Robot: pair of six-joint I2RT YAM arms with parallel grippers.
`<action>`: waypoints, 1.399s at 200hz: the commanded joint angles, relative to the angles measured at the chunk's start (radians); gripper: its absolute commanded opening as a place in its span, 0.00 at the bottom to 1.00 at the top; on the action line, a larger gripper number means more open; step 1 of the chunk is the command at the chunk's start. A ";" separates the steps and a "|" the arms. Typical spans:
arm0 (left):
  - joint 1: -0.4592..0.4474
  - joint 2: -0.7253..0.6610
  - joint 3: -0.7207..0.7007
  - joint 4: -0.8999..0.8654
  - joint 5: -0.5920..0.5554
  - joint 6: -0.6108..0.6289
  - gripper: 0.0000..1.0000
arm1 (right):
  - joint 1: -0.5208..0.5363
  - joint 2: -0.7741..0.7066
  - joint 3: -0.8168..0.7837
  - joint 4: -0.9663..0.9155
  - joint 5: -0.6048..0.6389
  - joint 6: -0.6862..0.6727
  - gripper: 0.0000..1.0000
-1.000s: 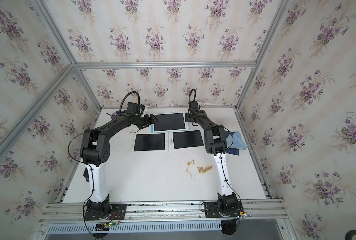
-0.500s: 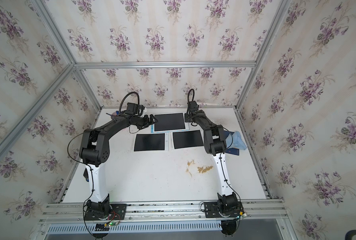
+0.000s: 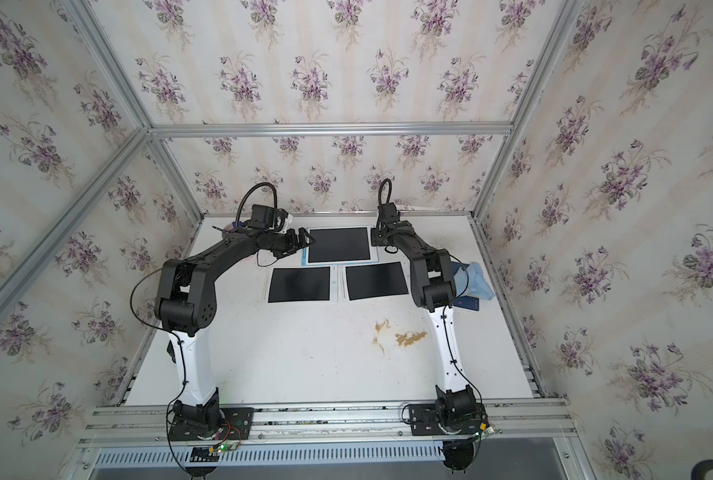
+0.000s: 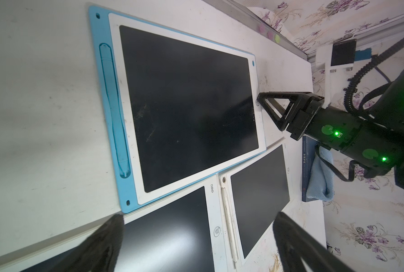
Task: Wipe the drawing tablet
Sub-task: Move the drawing tablet to the center of the board.
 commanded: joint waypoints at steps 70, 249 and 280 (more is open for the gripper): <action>0.002 -0.022 -0.006 0.028 0.008 0.001 1.00 | 0.030 -0.239 -0.227 0.026 -0.015 0.071 0.46; 0.005 -0.022 -0.020 0.035 0.012 0.000 1.00 | 0.036 0.028 0.087 -0.212 -0.047 0.116 0.00; 0.006 -0.029 -0.021 0.032 0.013 0.000 1.00 | 0.036 -0.047 0.080 -0.183 -0.024 0.124 0.00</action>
